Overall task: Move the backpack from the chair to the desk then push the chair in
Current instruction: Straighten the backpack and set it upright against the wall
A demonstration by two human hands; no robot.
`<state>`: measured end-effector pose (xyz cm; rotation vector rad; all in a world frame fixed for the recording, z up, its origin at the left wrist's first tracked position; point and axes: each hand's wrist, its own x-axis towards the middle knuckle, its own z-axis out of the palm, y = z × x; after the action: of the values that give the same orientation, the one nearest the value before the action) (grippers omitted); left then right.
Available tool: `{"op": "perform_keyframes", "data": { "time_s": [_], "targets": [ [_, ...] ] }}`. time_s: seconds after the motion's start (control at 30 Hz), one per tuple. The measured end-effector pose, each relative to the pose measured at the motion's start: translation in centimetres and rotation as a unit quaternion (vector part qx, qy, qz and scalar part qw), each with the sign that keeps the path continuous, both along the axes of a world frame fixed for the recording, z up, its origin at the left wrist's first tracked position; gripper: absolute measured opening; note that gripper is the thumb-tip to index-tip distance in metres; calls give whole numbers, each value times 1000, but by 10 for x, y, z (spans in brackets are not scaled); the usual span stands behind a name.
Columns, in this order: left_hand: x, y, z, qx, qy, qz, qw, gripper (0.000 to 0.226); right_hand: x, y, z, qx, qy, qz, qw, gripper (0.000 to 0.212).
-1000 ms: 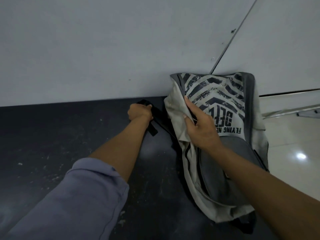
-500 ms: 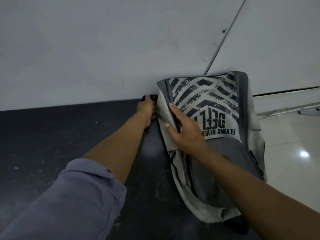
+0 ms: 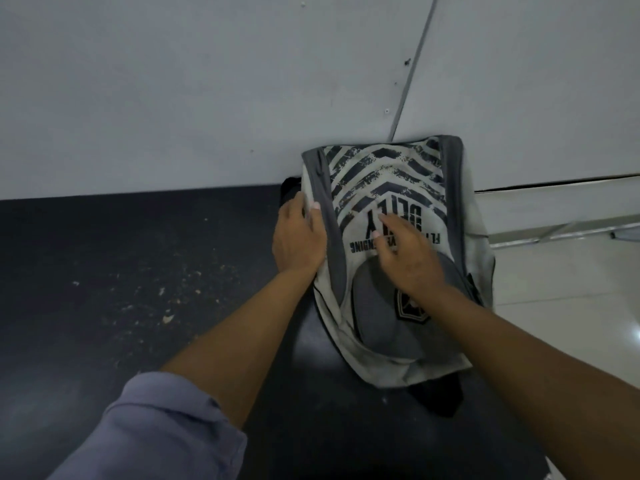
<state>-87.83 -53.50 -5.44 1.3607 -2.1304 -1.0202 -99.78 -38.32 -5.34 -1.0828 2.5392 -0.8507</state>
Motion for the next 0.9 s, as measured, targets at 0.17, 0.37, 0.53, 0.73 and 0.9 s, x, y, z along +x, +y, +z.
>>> {"op": "perform_keyframes", "data": {
  "time_s": [0.17, 0.37, 0.53, 0.73, 0.9],
  "targets": [
    [9, 53, 4, -174, -92, -113, 974, 50, -15, 55, -5, 80, 64, -14, 995, 53],
    [4, 113, -8, -163, -255, -143, 942, 50, -31, 107, -23, 139, 68, -24, 988, 58],
    [-4, 142, -16, -71, -323, -76, 941, 54, -33, 119, -32, 129, 27, -30, 991, 58],
    [-1, 139, -12, -16, -168, 22, 985, 34, -43, 121, -24, 10, 2, -29, 1000, 34],
    [6, 172, 2, -138, -69, 81, 985, 18, -37, 129, -10, -107, 9, -39, 993, 28]
  ]
}}
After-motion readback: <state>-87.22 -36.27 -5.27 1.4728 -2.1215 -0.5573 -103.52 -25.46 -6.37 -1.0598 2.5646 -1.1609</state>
